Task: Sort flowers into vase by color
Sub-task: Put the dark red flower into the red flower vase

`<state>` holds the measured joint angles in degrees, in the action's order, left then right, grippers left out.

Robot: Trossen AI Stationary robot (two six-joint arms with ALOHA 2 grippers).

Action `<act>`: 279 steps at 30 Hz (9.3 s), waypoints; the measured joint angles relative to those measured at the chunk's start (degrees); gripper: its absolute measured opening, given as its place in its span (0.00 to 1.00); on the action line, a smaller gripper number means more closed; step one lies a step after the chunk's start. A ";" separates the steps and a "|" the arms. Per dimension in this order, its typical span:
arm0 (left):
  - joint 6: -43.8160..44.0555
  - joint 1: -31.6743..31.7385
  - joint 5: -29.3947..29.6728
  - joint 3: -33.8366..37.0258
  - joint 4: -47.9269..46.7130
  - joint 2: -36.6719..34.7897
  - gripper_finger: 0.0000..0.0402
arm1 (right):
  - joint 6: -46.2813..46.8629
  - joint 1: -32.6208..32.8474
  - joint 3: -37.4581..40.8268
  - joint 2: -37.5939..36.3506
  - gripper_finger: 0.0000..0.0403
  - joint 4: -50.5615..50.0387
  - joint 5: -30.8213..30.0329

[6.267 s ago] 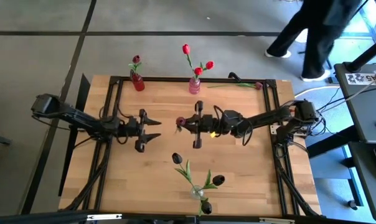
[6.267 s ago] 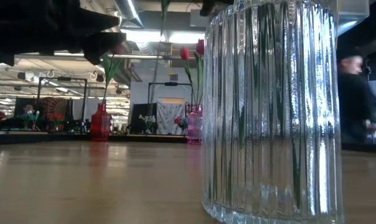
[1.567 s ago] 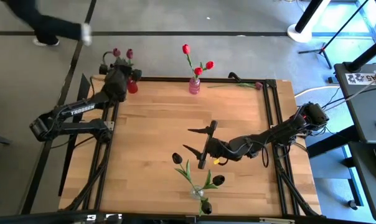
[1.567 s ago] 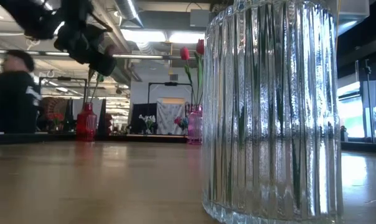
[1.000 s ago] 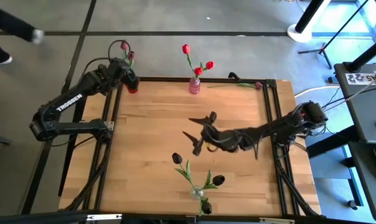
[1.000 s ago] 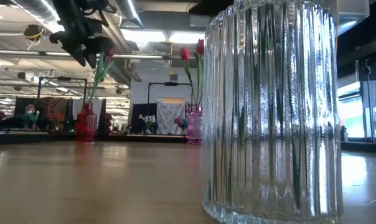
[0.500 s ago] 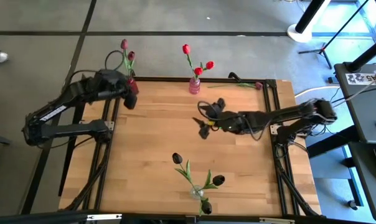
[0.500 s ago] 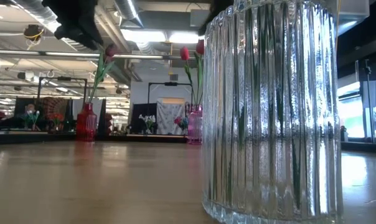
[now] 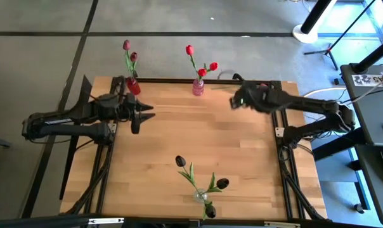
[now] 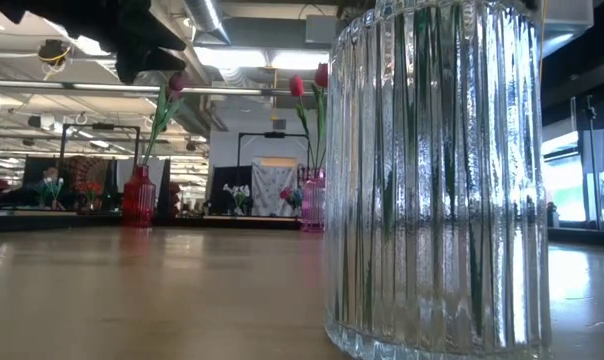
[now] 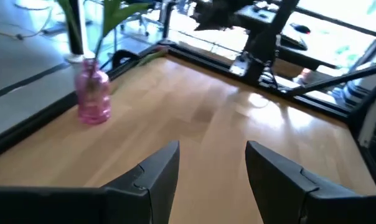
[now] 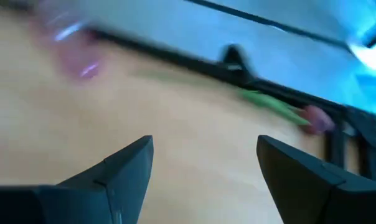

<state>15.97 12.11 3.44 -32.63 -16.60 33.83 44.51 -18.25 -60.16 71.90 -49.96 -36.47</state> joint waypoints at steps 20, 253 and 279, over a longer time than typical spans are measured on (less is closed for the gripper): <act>0.08 -6.26 0.07 2.41 0.57 0.28 0.45 | 13.03 -30.60 0.02 29.70 0.67 25.48 15.97; -24.38 -14.29 -29.74 2.39 44.77 21.54 0.45 | -66.20 40.73 -3.02 9.05 0.01 75.95 -4.35; -13.23 -10.13 -21.36 -2.33 66.40 41.31 0.45 | -74.25 35.26 -3.02 14.20 0.01 84.78 16.10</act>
<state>2.74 1.98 -17.92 -34.96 49.79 75.14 -29.74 17.01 -63.18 86.11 34.82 -20.37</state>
